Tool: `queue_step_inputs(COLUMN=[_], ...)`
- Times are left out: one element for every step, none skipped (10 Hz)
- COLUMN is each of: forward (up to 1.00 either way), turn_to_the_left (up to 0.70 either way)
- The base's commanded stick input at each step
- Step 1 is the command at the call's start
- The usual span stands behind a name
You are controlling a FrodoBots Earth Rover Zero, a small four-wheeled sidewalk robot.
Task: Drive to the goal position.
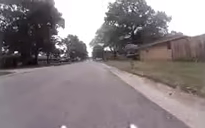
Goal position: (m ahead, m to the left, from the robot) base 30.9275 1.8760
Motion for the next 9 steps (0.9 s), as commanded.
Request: queue_step_inputs(forward=[1.00, 1.00, 1.00, 1.00, 1.00, 1.00, 1.00, 1.00, 1.00], turn_to_the_left=[0.00, 0.00, 0.00, 0.00, 0.00, 0.00, 0.00, 0.00, 0.00])
